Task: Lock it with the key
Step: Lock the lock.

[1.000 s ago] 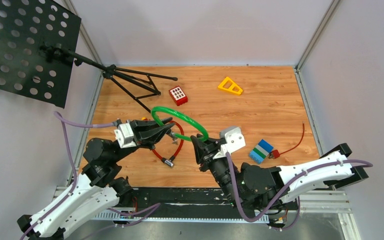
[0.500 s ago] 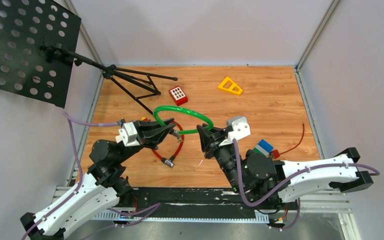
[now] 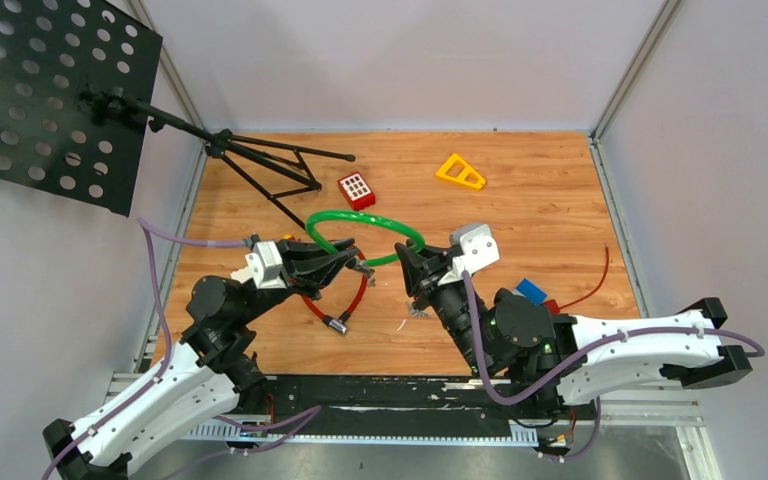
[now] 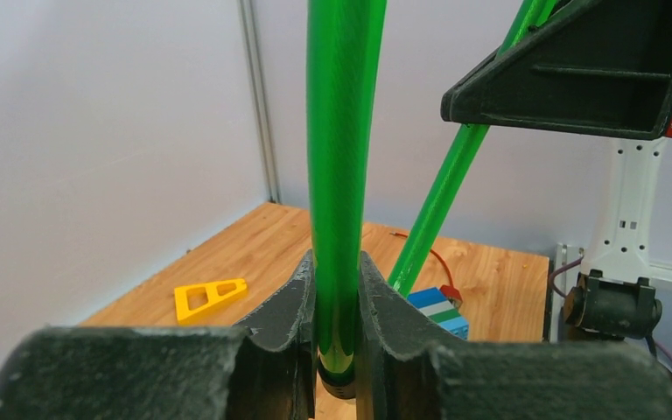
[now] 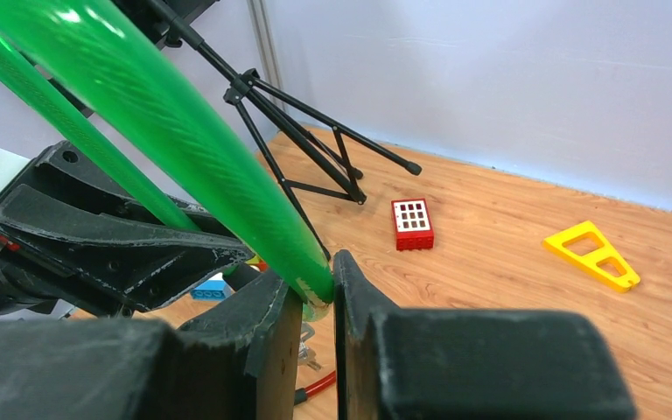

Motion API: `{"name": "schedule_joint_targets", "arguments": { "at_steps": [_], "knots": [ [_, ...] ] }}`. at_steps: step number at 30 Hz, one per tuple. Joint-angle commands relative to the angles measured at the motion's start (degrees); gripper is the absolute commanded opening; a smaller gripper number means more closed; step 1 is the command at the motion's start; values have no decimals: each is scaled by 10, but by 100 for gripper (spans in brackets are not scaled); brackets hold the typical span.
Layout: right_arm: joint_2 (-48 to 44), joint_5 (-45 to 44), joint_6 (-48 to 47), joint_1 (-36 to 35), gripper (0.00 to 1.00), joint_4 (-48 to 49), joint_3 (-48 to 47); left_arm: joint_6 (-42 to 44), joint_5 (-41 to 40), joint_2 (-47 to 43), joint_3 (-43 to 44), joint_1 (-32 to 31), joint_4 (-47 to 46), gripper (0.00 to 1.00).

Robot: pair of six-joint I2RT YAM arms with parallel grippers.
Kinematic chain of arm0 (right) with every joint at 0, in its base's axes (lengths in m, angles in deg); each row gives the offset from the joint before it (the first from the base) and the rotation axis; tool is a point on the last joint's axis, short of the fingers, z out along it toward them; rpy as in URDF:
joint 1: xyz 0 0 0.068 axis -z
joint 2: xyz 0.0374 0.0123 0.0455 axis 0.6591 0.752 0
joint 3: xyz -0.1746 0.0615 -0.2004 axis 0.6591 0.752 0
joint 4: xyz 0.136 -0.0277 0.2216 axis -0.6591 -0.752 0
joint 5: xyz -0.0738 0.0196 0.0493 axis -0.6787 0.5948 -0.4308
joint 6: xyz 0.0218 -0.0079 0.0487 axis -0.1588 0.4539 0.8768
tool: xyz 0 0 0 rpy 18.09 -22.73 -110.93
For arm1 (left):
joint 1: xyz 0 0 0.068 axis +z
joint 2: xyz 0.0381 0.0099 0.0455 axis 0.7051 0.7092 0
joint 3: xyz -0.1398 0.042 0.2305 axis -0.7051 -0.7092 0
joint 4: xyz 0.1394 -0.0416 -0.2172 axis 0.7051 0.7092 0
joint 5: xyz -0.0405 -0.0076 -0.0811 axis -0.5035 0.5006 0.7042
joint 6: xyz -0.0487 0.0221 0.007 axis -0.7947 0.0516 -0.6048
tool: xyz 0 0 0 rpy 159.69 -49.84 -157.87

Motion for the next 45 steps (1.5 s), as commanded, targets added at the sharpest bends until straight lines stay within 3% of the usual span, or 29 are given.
{"name": "schedule_joint_targets", "arguments": {
  "at_steps": [1, 21, 23, 25, 26, 36, 45],
  "knots": [
    [22, 106, 4, -6, 12, 22, -33, -5, 64, 9, -1, -12, 54, 18],
    [59, 95, 1, -5, 14, -42, -63, 2, 50, 27, -13, -11, 53, 21],
    [57, 94, 0, -5, 14, -42, -61, -1, 47, 28, -16, -12, 50, 17],
    [54, 93, -1, -6, 15, -40, -55, -5, 42, 31, -19, -11, 44, 1],
    [51, 91, -1, -5, 15, -38, -50, -8, 36, 31, -20, -11, 40, 0],
    [1, 68, -1, -5, 33, 4, 7, -80, 15, 17, -72, -12, -114, 0],
    [-40, 62, 5, -1, 42, 22, 44, -80, 15, 10, -76, -11, -120, 0]
  ]
}}
